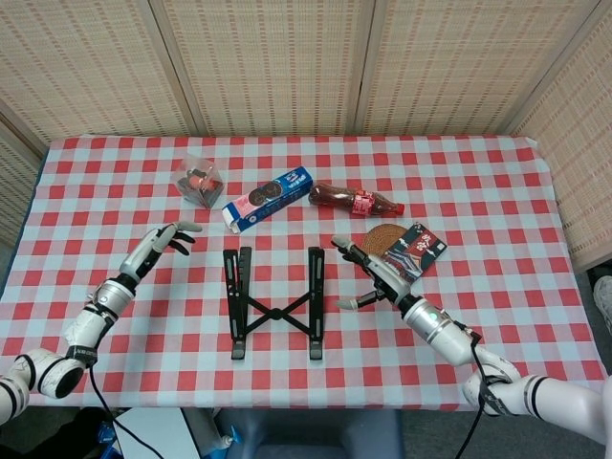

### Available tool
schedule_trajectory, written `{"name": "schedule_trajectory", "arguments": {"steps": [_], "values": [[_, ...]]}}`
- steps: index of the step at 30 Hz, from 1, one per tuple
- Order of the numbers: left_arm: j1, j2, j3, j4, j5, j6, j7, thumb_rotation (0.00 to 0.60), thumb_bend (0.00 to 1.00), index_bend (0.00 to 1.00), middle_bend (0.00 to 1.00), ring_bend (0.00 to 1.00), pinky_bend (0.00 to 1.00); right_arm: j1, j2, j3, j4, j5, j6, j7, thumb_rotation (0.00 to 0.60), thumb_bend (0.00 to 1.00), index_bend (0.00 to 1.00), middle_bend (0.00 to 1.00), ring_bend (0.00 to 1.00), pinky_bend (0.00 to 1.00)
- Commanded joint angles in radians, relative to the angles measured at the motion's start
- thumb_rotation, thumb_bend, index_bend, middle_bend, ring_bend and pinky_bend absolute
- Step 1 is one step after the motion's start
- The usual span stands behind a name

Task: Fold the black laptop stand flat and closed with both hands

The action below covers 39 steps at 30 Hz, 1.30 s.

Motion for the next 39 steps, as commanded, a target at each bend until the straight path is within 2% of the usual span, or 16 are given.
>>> {"name": "schedule_trajectory", "arguments": {"steps": [1,12,19,27,39], "values": [[-0.016,-0.027,-0.003,0.013,-0.002,-0.014,-0.065,0.000,0.17,0.28,0.26,0.31,0.39,0.017,-0.026,0.002,0.028,0.001,-0.010,0.025,0.600,0.00,0.00,0.04,0.00,0.00],[-0.058,-0.063,0.028,0.023,0.085,-0.009,-0.329,0.000,0.17,0.32,0.32,0.38,0.44,0.057,-0.090,-0.013,0.095,-0.040,0.019,0.134,0.600,0.02,0.00,0.07,0.00,0.00],[-0.079,-0.043,0.070,0.010,0.151,0.024,-0.423,0.000,0.17,0.35,0.35,0.41,0.48,0.059,-0.115,-0.036,0.120,-0.068,0.069,0.190,0.600,0.04,0.00,0.12,0.00,0.00],[-0.080,0.014,0.119,-0.035,0.197,0.079,-0.476,0.000,0.17,0.36,0.37,0.43,0.56,0.060,-0.119,-0.074,0.132,-0.112,0.128,0.231,0.600,0.05,0.02,0.14,0.00,0.00],[-0.052,0.135,0.192,-0.150,0.259,0.200,-0.456,0.000,0.17,0.36,0.37,0.43,0.56,0.049,-0.071,-0.160,0.080,-0.218,0.260,0.264,0.600,0.05,0.03,0.16,0.03,0.02]]}}
